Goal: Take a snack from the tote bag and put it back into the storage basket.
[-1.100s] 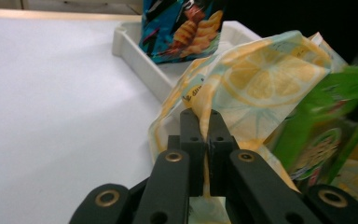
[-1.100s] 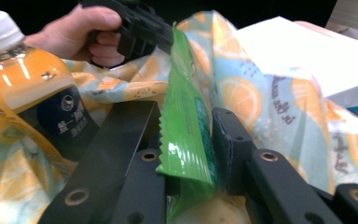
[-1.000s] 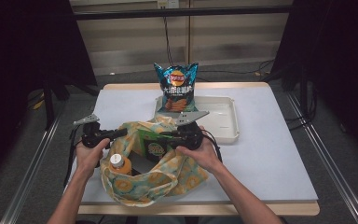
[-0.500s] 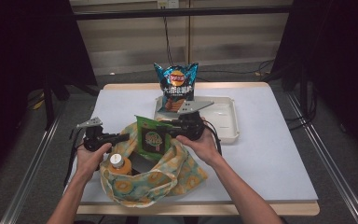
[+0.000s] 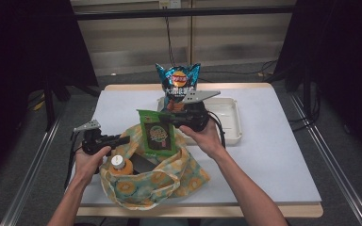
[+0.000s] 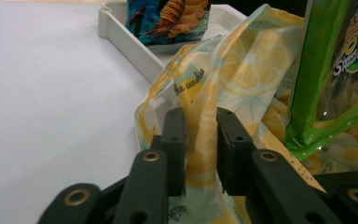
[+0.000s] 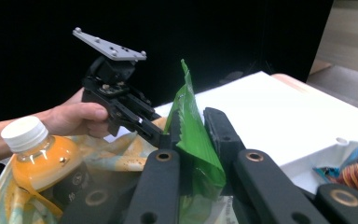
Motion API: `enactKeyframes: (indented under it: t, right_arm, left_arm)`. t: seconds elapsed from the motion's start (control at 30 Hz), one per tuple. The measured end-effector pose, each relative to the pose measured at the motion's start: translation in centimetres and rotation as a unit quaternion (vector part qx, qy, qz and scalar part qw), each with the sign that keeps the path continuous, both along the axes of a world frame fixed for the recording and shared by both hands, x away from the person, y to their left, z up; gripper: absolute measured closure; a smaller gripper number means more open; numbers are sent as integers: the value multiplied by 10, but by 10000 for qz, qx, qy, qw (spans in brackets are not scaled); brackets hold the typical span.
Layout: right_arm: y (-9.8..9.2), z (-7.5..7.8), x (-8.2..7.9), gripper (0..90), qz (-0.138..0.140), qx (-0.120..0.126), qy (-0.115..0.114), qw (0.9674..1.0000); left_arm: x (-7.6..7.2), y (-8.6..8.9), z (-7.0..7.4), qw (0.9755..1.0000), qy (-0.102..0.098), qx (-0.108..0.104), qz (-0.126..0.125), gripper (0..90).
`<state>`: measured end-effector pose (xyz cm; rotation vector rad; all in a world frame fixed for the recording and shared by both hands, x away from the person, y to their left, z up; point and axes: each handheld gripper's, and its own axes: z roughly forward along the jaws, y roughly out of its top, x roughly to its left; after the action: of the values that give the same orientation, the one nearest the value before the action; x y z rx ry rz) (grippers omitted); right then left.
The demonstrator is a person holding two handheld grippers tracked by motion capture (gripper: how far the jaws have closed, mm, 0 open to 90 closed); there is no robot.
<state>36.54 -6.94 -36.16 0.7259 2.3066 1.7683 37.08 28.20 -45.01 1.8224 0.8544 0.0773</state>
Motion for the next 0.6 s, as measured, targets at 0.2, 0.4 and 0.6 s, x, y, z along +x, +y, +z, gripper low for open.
enactKeyframes:
  t: [0.2, 0.4, 0.6]
  right_arm:
    - [-1, 4, 4, 872, -31, 80, -2, 10000]
    - [-2, 14, 8, 880, -41, 206, -75, 9998]
    - [-5, 24, 12, 884, -76, 332, -156, 9993]
  left_arm:
    - [-3, 0, 4, 9999, -88, -38, 66, 486]
    - [-9, 4, 12, 9993, -203, -208, 238, 280]
    - [-17, 3, 18, 9990, -369, -124, 238, 128]
